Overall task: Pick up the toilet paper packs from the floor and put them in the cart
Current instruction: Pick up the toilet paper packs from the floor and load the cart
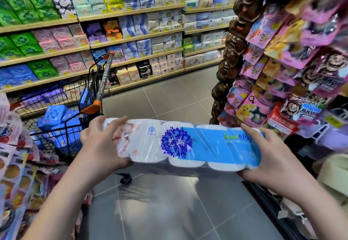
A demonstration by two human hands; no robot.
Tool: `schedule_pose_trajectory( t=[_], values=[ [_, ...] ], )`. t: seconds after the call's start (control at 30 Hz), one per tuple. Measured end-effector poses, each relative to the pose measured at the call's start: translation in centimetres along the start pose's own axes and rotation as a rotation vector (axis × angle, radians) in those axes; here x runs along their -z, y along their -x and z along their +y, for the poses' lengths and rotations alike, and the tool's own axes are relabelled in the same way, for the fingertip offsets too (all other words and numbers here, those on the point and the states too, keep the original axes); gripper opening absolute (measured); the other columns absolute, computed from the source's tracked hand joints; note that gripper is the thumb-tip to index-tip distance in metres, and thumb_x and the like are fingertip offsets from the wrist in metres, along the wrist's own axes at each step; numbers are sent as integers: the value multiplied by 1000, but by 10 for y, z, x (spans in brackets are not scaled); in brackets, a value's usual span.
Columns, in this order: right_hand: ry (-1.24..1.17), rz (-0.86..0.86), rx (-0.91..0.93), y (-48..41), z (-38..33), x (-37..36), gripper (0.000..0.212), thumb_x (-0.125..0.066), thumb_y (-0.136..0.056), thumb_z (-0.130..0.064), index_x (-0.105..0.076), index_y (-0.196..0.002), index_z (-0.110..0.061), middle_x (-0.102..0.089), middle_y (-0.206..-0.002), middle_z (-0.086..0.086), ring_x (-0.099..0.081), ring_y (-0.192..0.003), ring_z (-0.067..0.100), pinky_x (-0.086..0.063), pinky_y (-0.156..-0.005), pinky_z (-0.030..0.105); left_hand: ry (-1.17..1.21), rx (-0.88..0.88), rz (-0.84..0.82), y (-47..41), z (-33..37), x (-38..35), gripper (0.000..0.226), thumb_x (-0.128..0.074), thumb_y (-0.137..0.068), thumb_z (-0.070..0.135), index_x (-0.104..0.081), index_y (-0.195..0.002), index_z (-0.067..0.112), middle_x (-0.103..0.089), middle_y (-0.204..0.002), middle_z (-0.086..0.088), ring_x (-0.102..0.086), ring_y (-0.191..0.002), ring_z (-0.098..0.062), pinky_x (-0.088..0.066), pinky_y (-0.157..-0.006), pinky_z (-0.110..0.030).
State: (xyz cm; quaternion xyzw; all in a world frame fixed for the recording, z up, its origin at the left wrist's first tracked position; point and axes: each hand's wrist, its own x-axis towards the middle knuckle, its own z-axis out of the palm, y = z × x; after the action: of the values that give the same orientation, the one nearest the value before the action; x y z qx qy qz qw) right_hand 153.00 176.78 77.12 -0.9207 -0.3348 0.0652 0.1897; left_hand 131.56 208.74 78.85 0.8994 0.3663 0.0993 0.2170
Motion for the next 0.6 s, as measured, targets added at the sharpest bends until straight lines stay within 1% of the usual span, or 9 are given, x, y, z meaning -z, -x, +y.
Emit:
schedule_pose_trajectory(
  t=[0.13,0.27,0.37,0.47,0.53,0.6],
  values=[
    [6,39,-104,24,-1,4,117,-68,-49,-53,-30,-158,-34,-39,-143,-4,-42,-135,17,-40,-113,33,3,-92,-53,-12,4,-5,104,-92,-52,33,-40,-141,51,-19,-148,5,-21,-135,-34,-39,-103,-53],
    [63,95,-244,56,-4,-5,118,-66,-46,-57,-30,-157,-38,-42,-142,-1,-50,-131,25,-45,-110,39,12,-200,-90,-26,9,-12,105,-92,-49,31,-44,-141,48,-23,-151,-6,-21,-138,-36,-33,-109,-51],
    [50,128,-378,93,-12,-9,118,-66,-46,-58,-27,-156,-43,-40,-143,-4,-50,-131,24,-45,-109,40,40,-313,-147,-32,17,-20,102,-91,-49,29,-46,-140,44,-24,-151,-9,-22,-138,-36,-30,-110,-48],
    [40,158,-526,137,-28,-10,118,-68,-46,-56,-30,-157,-40,-42,-144,0,-50,-131,26,-43,-110,40,52,-450,-220,-33,26,-32,101,-91,-48,34,-48,-138,44,-27,-149,-10,-23,-140,-36,-29,-111,-47],
    [49,188,-615,169,-37,-13,118,-72,-46,-54,-34,-157,-36,-44,-143,4,-51,-131,27,-42,-111,37,81,-530,-286,-30,35,-42,102,-89,-45,41,-48,-138,44,-28,-149,-10,-22,-142,-35,-30,-110,-47],
    [90,228,-689,202,-44,-16,118,-73,-46,-54,-37,-156,-33,-46,-141,5,-53,-129,26,-44,-109,36,94,-600,-337,-22,49,-51,105,-75,-37,57,-49,-138,45,-30,-147,-10,-24,-141,-37,-31,-110,-48]
  ],
)
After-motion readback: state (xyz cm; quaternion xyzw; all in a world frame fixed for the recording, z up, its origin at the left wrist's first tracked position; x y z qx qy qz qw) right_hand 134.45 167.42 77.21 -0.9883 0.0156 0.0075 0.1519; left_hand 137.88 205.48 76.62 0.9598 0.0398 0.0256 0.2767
